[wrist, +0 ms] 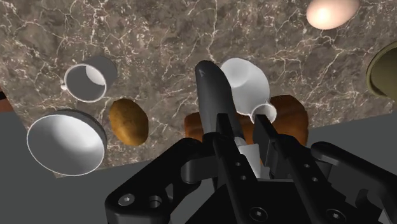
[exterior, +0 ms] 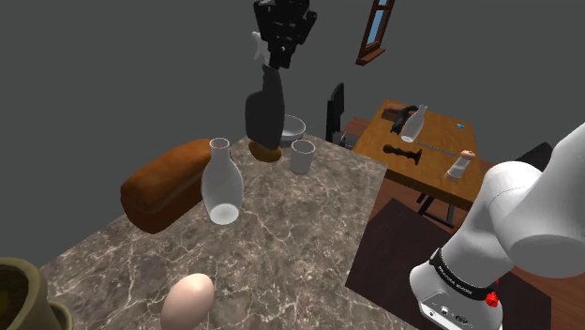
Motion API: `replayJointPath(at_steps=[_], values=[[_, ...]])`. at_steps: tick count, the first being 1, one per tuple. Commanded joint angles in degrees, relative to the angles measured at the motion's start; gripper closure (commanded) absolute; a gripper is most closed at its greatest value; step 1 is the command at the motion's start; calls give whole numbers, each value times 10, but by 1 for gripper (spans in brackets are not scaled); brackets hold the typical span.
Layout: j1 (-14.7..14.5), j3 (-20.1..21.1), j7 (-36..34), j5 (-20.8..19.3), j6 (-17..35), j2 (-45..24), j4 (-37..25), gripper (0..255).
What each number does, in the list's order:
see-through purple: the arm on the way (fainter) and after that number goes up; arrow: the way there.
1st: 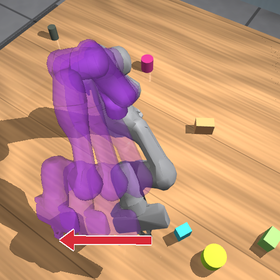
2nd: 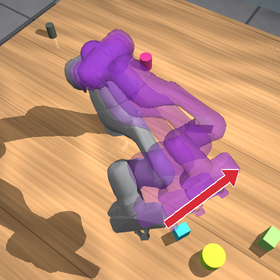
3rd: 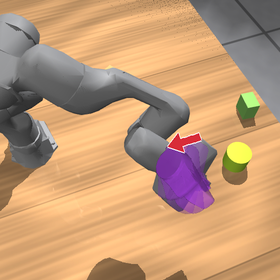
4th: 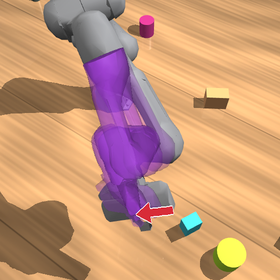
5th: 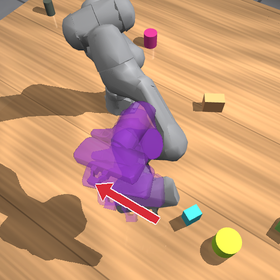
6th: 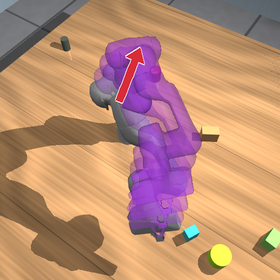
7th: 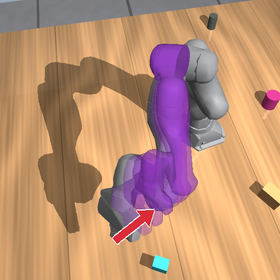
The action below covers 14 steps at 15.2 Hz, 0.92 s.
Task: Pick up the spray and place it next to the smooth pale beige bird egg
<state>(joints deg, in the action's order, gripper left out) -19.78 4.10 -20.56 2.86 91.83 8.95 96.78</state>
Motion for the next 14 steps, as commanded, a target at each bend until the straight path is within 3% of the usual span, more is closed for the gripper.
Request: replayJointPath(at_steps=[1,14], values=[[-12,18,-30,0,6,-6,-2,255],[-92,117,-210,-26,44,-104,-65,255]])
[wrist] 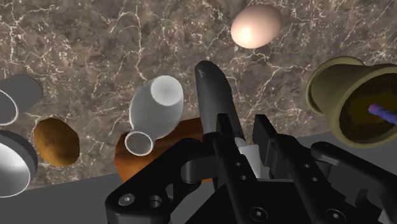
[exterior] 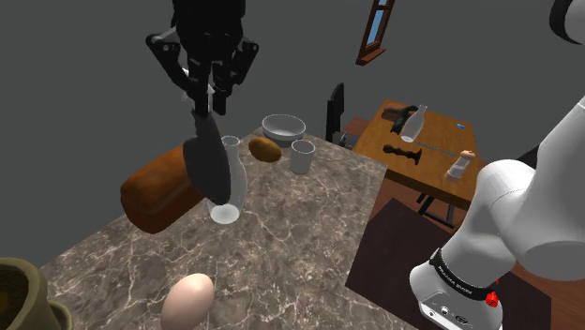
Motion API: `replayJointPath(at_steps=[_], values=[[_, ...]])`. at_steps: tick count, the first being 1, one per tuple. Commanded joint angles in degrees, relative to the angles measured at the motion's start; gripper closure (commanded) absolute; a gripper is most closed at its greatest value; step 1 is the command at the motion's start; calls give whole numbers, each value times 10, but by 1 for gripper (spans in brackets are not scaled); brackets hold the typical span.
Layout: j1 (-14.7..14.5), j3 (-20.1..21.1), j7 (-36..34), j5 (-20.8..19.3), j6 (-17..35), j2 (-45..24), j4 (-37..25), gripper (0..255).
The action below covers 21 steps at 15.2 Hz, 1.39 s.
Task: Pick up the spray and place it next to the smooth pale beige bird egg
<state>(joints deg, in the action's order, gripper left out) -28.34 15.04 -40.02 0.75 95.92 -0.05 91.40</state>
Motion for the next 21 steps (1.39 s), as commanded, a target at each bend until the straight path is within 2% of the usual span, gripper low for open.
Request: replayJointPath(at_steps=[1,6,11,15,17,21], values=[[-14,14,-29,-9,5,-26,-21,255],[-55,42,-97,-39,4,-95,-87,255],[-108,61,-161,-77,-12,-182,-183,255],[-162,66,-203,-112,-42,-269,-294,255],[-198,65,-221,-132,-69,-326,-377,255],[-186,65,-223,-126,-25,-308,-315,255]])
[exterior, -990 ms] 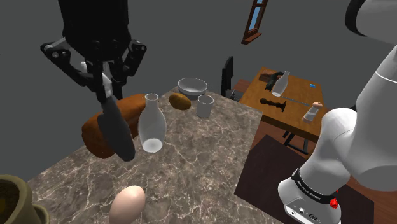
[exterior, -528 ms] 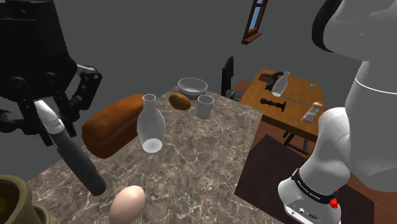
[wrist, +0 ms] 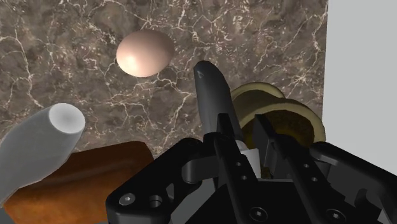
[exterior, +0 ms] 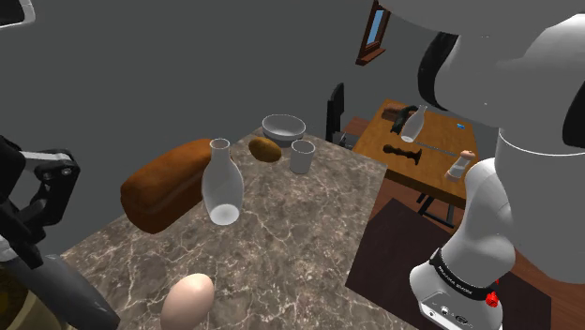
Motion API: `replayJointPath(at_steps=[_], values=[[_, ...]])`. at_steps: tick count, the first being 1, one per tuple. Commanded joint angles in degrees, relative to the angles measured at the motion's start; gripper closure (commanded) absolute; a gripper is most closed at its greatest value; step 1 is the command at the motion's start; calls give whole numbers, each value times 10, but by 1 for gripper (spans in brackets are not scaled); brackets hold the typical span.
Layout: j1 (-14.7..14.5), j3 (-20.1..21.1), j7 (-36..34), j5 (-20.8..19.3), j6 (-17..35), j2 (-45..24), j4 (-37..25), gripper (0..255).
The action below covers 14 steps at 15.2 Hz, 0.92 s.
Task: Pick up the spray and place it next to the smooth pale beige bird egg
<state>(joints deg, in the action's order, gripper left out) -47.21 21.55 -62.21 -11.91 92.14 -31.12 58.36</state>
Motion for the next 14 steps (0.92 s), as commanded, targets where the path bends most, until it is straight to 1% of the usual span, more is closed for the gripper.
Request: replayJointPath(at_steps=[1,7,14], values=[[5,0,-2,2,23,6,29,255],[16,1,-4,5,77,20,97,255],[24,0,-8,5,134,25,160,255]])
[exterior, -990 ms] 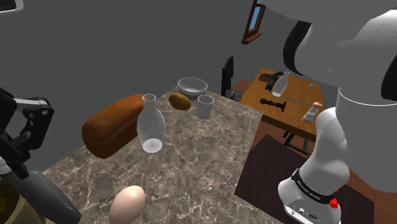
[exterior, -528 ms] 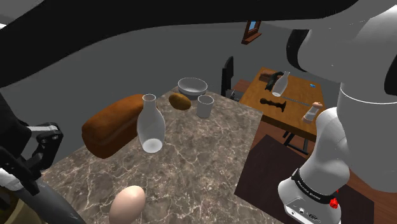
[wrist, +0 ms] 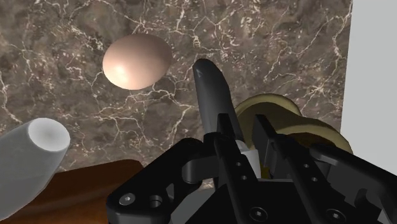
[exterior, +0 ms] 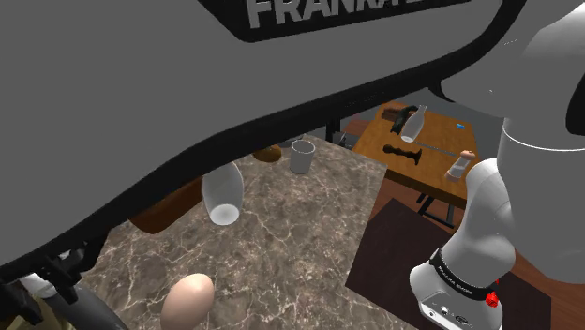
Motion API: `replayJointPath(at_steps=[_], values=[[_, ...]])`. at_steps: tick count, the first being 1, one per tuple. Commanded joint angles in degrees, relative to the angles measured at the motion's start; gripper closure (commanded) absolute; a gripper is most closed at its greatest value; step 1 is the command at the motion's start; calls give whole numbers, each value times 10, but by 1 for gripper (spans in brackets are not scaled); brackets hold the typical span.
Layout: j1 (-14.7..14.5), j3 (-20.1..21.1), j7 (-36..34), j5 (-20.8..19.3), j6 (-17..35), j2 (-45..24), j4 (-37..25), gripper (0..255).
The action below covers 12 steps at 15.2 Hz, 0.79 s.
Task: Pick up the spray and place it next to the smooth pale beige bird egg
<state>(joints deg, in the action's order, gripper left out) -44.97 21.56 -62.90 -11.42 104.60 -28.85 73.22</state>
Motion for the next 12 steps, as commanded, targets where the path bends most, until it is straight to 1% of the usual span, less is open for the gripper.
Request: replayJointPath(at_steps=[1,9,12], values=[[2,0,-2,0,17,2,19,255],[6,-3,-7,-4,75,-4,72,255],[6,-3,-7,-5,79,-5,75,255]])
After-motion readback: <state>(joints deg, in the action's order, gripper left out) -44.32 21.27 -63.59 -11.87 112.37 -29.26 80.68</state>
